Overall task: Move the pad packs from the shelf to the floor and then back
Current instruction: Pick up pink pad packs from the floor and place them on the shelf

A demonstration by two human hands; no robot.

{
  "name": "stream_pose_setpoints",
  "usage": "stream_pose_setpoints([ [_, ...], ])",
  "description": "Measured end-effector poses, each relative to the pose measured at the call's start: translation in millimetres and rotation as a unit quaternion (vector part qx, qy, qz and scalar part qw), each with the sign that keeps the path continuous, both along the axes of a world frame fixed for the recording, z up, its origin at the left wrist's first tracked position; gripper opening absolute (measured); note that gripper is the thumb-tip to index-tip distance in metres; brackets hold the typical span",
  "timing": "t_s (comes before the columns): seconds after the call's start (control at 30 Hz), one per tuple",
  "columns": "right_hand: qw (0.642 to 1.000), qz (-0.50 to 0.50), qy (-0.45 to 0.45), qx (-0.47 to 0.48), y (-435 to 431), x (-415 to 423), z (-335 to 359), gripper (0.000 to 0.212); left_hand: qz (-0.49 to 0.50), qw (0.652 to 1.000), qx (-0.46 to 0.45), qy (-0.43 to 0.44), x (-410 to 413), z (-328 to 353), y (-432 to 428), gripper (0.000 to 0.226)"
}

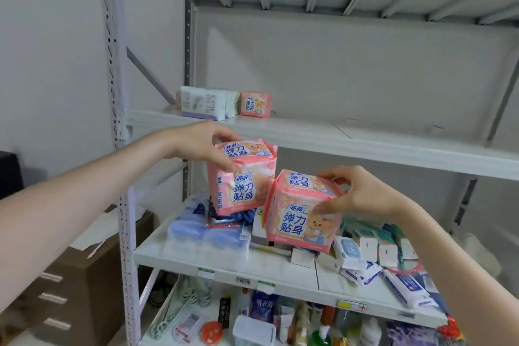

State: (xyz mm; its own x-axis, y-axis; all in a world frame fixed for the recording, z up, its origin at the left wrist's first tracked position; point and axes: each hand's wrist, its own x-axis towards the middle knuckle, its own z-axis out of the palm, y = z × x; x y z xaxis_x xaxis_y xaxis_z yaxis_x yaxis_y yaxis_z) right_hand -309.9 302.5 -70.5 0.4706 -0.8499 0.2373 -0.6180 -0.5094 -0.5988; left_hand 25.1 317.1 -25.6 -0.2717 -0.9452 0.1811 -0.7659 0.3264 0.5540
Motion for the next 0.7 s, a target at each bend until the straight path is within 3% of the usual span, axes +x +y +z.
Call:
stream_pose_setpoints([
  [0.07,1.000,0.004,-0.006,-0.012,-7,2,12,0.059,0.002,1.000,-0.004,0.004,0,18,-4,0.081],
  [0.2,1.000,0.015,-0.013,-0.023,-26,10,35,0.060,-0.007,1.000,-0.006,0.017,9,50,-25,0.048],
  [0.47,0.996,-0.003,-0.057,-0.073,-82,43,71,0.046,-0.031,0.999,-0.020,0.019,34,104,-92,0.039],
  [0.7,0.993,-0.007,-0.095,-0.073,-134,62,97,0.057,-0.083,0.995,-0.009,0.053,53,143,-174,0.034],
])
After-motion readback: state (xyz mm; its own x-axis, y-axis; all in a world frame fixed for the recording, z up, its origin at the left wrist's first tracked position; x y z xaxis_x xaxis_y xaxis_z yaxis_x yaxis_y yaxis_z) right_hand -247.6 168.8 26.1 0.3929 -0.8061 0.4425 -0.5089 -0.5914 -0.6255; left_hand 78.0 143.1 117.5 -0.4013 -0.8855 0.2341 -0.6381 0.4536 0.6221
